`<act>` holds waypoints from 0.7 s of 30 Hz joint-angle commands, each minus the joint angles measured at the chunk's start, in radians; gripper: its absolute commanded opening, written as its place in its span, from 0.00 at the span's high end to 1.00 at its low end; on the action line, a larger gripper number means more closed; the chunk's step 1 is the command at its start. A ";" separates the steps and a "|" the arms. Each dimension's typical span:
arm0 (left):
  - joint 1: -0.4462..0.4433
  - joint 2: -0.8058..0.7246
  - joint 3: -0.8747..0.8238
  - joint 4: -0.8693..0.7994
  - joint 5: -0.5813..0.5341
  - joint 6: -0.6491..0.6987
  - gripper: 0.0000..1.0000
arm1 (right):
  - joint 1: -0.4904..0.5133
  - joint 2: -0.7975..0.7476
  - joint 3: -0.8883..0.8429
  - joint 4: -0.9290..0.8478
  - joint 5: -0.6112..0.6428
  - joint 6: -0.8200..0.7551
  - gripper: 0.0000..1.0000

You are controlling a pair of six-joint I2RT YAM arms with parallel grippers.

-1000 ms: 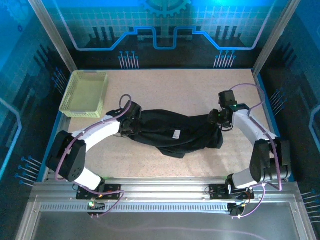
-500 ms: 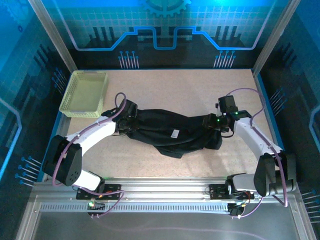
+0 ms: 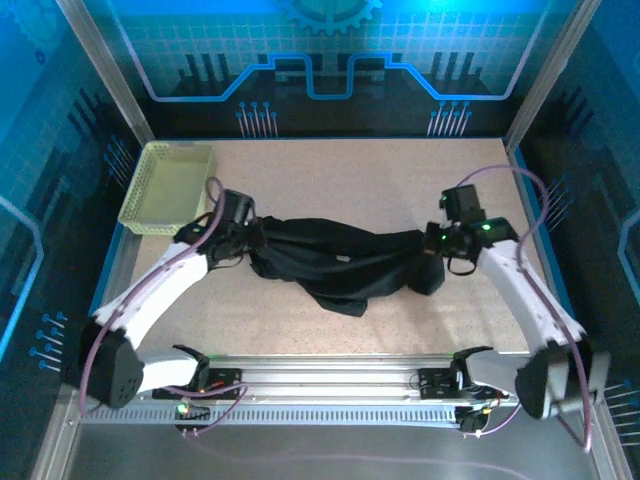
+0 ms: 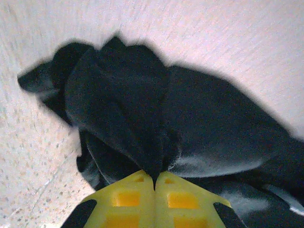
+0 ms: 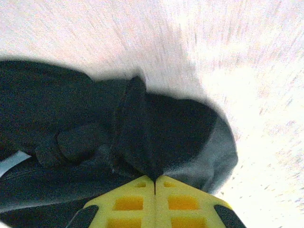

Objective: Fold the inside-out t-shirt

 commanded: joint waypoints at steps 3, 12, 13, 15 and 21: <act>0.012 -0.252 0.211 0.029 -0.026 0.071 1.00 | 0.001 -0.216 0.314 -0.113 -0.005 -0.100 1.00; 0.011 -0.462 0.433 0.133 0.144 0.102 1.00 | 0.002 -0.348 0.686 -0.128 -0.243 -0.139 1.00; 0.010 -0.480 0.452 0.146 0.162 0.103 1.00 | 0.002 -0.357 0.727 -0.131 -0.250 -0.143 1.00; 0.011 -0.500 0.492 0.164 0.197 0.099 1.00 | 0.002 -0.359 0.804 -0.146 -0.253 -0.149 1.00; 0.011 -0.469 0.546 0.206 0.278 0.073 1.00 | 0.002 -0.288 0.960 -0.166 -0.209 -0.171 1.00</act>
